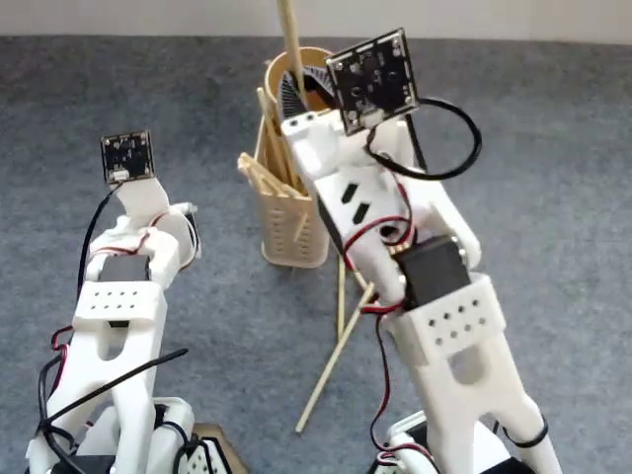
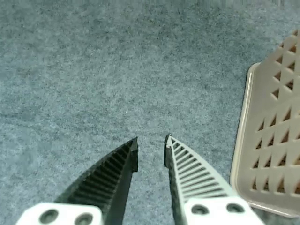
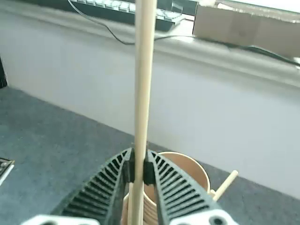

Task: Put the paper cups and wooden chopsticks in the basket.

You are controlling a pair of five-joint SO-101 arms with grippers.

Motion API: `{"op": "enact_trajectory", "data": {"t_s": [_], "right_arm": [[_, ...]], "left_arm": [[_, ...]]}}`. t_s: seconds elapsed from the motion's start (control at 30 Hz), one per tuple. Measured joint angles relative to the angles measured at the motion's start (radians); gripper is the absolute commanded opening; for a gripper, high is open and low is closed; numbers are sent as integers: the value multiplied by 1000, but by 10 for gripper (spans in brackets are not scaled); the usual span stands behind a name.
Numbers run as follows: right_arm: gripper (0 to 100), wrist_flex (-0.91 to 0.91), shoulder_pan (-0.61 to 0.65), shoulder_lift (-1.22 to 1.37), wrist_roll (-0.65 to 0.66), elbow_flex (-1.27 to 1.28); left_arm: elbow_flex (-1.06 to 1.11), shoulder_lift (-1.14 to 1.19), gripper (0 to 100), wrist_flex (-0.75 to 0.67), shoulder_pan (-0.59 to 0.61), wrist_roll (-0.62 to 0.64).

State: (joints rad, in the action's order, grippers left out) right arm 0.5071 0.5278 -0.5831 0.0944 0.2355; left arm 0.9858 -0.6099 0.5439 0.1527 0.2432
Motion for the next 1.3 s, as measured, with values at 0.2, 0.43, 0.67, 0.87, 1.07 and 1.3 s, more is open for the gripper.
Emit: {"op": "enact_trajectory", "data": {"t_s": [0.2,0.43,0.67,0.87,1.07,1.3], "right_arm": [[5,-273,2,2,-49,296],[54,-377,2,-147,12,614],[292,-273,3,-316,78,729],[293,-104,3,-400,114,572],[293,261,-51,-417,120,186],[293,554,-249,-255,255,233]], "left_arm": [[2,0,108,-11,0,0],[2,0,108,-12,0,0],[2,0,108,-12,0,0],[2,0,108,-12,0,0],[2,0,108,-12,0,0],[2,0,108,-12,0,0]]}}
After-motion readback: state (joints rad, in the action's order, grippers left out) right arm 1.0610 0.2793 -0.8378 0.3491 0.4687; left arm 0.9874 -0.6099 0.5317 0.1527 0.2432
